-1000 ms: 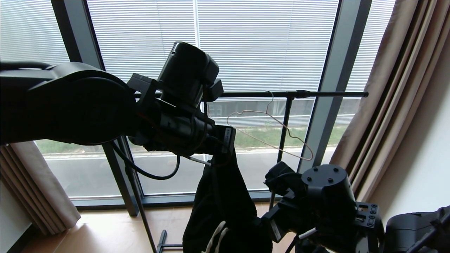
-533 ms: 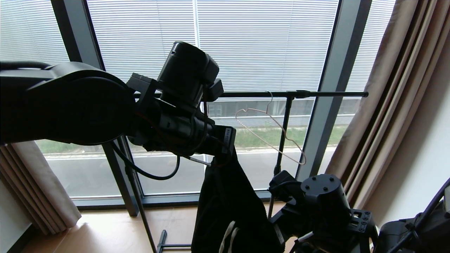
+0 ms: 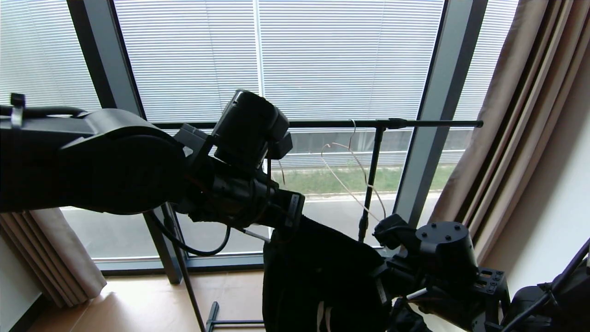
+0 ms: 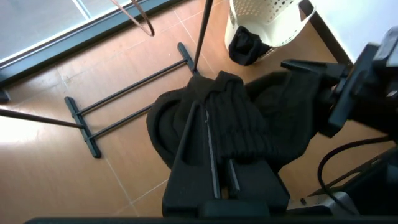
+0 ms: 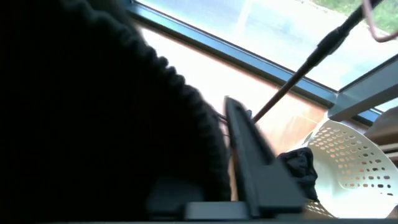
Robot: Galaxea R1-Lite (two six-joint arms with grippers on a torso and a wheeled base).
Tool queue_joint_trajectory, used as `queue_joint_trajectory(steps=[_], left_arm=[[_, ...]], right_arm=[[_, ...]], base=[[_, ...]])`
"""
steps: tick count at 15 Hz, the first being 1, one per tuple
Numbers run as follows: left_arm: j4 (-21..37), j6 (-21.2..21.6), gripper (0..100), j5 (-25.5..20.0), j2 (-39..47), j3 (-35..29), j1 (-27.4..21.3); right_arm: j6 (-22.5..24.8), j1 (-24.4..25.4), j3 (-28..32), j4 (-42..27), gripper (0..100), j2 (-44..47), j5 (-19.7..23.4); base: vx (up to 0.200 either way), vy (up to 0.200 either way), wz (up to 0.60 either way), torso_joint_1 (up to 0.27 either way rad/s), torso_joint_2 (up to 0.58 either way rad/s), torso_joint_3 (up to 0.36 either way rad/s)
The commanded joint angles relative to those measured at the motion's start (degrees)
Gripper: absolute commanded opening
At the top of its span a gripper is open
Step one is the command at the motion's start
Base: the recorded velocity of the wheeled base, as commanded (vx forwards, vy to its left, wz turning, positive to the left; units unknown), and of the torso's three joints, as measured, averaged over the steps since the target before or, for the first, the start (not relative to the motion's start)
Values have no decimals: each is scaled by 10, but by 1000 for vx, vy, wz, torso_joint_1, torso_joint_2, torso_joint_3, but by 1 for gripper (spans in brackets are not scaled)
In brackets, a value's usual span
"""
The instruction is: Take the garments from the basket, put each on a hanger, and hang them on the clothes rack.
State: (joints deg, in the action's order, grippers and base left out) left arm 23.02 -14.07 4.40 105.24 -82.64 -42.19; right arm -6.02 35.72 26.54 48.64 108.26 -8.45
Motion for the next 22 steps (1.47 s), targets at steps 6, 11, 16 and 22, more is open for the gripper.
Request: queue_joint_trajectory(steps=[6,11,16,22], left_arm=[[-6,48,100,-13,1,56,-7],[-10,75,100,-14,-2,96,-7],[-19,70,100,-4,35,18,16],[-17,31,100,61,154,-132,71]], right_arm=[[-34,-78,68,-7,0,-15,1],[-35,-130,90,-8,0,-15,1],[-32,-130,85,-7,0,-36,-3],[-22,-128,77,-7,0,-57,-5]], base=[[0,0,0,0,0,0],[0,0,0,0,0,0],[0,0,0,0,0,0],[0,0,0,0,0,0]])
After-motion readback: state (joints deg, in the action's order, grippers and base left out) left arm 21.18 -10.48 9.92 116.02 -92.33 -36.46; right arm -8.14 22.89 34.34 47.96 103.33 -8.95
